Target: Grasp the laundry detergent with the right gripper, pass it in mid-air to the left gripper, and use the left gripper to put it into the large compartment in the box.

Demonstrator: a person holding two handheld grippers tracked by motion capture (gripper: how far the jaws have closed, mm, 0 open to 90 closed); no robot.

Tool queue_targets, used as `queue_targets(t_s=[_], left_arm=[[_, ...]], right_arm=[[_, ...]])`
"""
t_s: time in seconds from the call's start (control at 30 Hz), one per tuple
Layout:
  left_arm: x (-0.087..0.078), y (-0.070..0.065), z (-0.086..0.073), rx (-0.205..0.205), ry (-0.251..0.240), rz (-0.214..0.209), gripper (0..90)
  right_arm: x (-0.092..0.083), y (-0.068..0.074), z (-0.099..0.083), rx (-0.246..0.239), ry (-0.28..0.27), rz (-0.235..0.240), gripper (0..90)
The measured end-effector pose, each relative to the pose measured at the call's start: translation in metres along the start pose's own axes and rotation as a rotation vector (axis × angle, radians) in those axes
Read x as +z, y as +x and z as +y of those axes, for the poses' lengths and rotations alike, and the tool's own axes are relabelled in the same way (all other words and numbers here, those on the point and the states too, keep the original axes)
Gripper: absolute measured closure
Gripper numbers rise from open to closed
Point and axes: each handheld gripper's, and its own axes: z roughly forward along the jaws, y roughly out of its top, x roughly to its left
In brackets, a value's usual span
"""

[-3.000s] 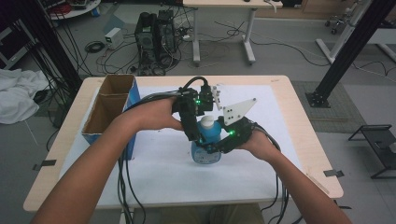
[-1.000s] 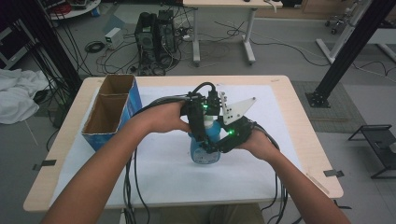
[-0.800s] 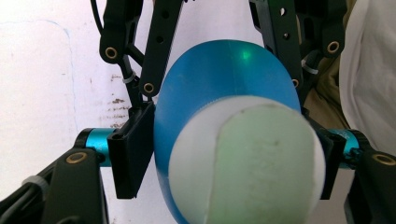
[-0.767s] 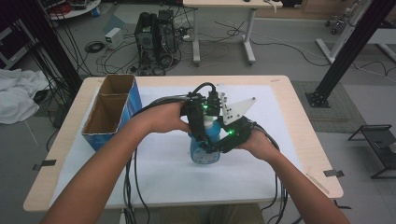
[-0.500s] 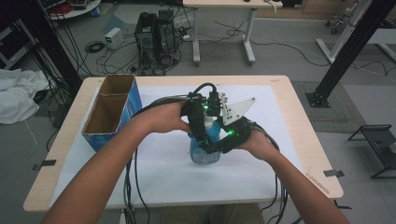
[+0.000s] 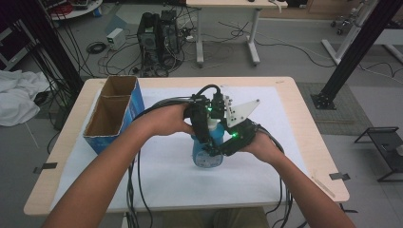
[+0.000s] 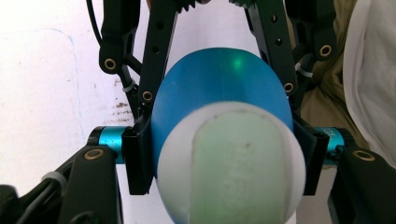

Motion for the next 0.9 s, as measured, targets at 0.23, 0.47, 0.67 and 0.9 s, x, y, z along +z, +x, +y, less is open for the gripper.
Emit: queue_targets(t_s=[0.23,0.47,0.67,0.9], left_arm=[[-0.001,-0.002,0.001,0.014,0.01,0.015,37.9],[-0.006,-0.005,0.001,0.026,0.014,0.04,38.1],[-0.021,-0.004,-0.005,-0.006,0.008,0.055,38.1],[-0.037,0.0,-0.023,-0.11,-0.002,0.093,38.0]], right_arm=[[0.0,0.0,0.0,-0.01,-0.006,-0.005,42.7],[-0.002,-0.004,0.001,-0.034,-0.019,-0.025,30.1],[-0.016,-0.005,-0.005,0.024,0.011,-0.053,21.8],[-0.053,-0.009,-0.016,0.163,0.053,-0.156,21.8]])
